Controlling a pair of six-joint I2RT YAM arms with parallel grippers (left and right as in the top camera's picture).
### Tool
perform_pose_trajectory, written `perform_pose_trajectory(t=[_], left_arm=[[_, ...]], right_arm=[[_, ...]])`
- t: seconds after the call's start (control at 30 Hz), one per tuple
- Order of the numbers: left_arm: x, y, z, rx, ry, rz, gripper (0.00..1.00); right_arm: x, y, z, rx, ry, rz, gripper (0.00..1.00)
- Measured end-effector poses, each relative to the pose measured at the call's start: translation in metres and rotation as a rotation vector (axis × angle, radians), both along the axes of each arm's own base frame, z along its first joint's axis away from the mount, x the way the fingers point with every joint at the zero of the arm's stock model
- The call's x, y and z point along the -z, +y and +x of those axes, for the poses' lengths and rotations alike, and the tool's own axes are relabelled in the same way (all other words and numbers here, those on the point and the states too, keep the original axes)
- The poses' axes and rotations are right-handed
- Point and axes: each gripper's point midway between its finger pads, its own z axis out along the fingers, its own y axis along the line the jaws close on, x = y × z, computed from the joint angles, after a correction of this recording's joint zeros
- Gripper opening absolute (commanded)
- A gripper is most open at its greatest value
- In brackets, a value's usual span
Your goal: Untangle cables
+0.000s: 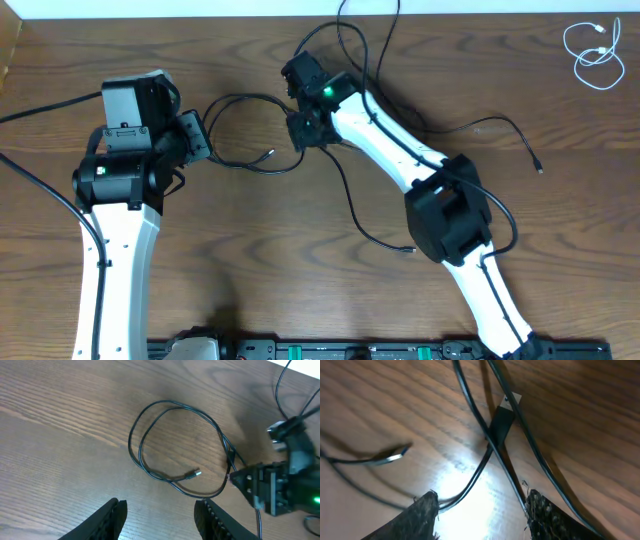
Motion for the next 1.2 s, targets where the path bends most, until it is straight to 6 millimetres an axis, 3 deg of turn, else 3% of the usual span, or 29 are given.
perform_pose_trajectory(t=[0.17,0.57,0.87,1.07,1.2], left_arm=[[0.000,0.000,0.000,0.000,0.002,0.000,0.49],[0.000,0.000,0.000,0.000,0.002,0.000,0.49],[0.002,0.000,-0.003,0.000,0.016,-0.001,0.49],[0.003,0.000,-0.004,0.000,0.020,-0.001,0.49],[0.003,0.000,-0.004,0.000,0.021,-0.001,0.49]], right_arm=[[0.022,0.001,0.002,0.000,0.003,-0.028,0.53],[0.024,0.006,0.007,0.003,-0.091,-0.100,0.52],[0.033,0.008,0.004,0.001,-0.102,-0.131,0.45],[0.034,0.006,-0.004,0.045,-0.075,-0.151,0.37],[0.036,0.001,-0.021,0.111,-0.016,-0.182,0.37]])
